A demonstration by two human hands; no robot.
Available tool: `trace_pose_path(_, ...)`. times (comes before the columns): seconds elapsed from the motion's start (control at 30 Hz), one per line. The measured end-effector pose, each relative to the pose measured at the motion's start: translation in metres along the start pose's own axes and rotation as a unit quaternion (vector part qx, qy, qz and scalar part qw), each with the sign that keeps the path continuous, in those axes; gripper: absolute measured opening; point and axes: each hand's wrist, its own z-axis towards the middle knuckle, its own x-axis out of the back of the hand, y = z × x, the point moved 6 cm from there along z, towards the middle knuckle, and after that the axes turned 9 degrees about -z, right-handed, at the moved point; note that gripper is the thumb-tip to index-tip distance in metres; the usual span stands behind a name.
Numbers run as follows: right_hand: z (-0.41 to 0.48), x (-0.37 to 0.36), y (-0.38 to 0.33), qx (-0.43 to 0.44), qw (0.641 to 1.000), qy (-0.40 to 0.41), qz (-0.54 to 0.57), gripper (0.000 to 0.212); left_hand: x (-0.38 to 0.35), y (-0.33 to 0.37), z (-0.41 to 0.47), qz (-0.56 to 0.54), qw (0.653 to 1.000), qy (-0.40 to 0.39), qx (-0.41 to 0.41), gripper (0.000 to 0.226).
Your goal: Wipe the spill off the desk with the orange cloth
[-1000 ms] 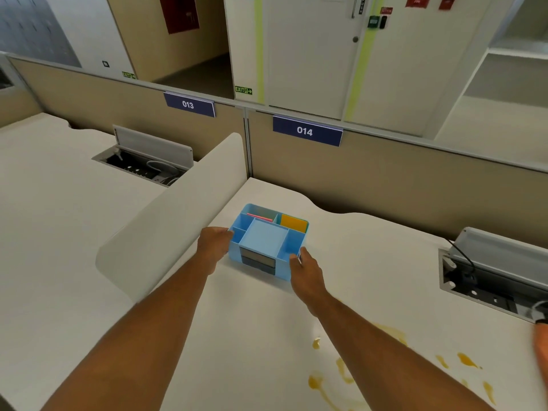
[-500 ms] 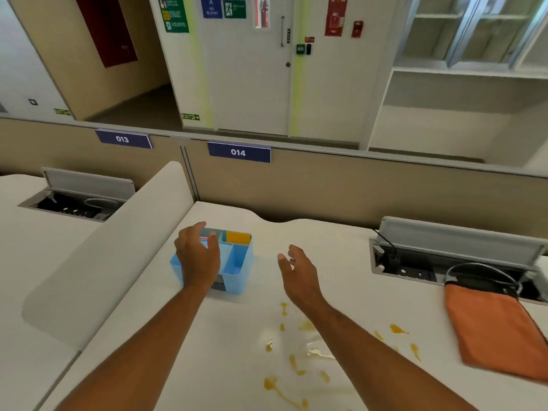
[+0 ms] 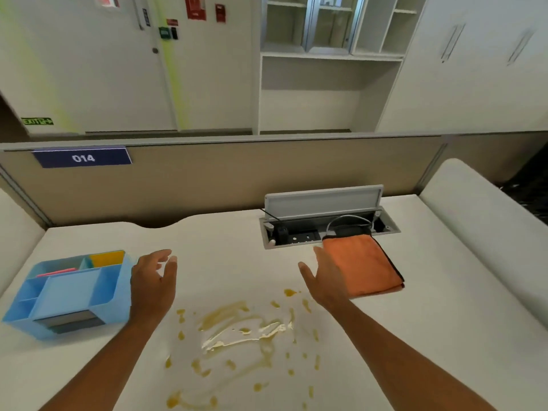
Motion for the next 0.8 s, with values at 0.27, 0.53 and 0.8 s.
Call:
trace_pose_path(0.27,-0.015,0.005,0.103,-0.084,0.969,-0.029,-0.232,0.045,-0.087,0.016,-0.042,-0.024,0.988,-0.134,0.077,0.034)
trace_pose_path(0.53,-0.014,0.020,0.098,-0.038,0.960,0.005,-0.276,0.021,-0.194,0.072,-0.098,-0.107,0.923,-0.313,0.195,0.012)
trace_pose_path(0.8,-0.044,0.008,0.096,0.059,0.965,0.056,-0.249,0.029,-0.279,0.109,-0.163,-0.204,0.830,-0.351,0.381,0.026)
